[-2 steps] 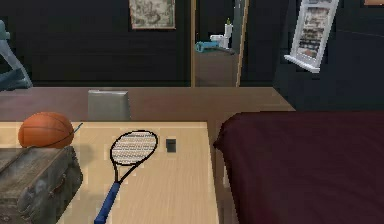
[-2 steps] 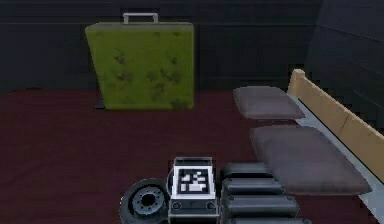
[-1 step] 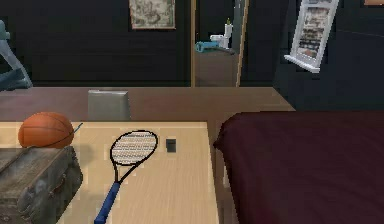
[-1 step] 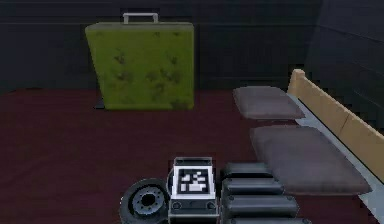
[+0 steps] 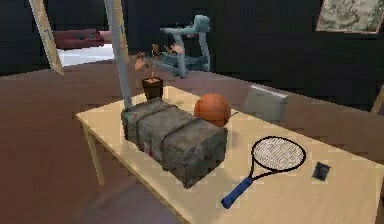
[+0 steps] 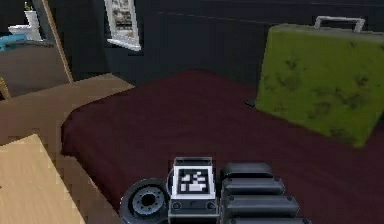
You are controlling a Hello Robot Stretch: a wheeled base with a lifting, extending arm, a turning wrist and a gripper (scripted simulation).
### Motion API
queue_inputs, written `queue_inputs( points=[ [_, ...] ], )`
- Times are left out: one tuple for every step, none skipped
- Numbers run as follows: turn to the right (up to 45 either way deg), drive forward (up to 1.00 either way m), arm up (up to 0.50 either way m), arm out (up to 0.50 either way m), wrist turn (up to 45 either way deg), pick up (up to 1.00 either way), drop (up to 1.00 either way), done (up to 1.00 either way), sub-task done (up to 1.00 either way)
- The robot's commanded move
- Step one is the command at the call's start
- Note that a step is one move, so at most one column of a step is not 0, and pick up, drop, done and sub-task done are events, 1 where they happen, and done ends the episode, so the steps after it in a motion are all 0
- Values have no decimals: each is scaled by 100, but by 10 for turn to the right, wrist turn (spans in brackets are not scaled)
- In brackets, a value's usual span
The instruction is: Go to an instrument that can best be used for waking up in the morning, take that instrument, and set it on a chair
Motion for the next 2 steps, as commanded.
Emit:
queue_inputs(
  points=[
    [-330,0,0,0,0,0,0,0,0],
    [0,100,0,0,0,0,0,0,0]
  ],
)
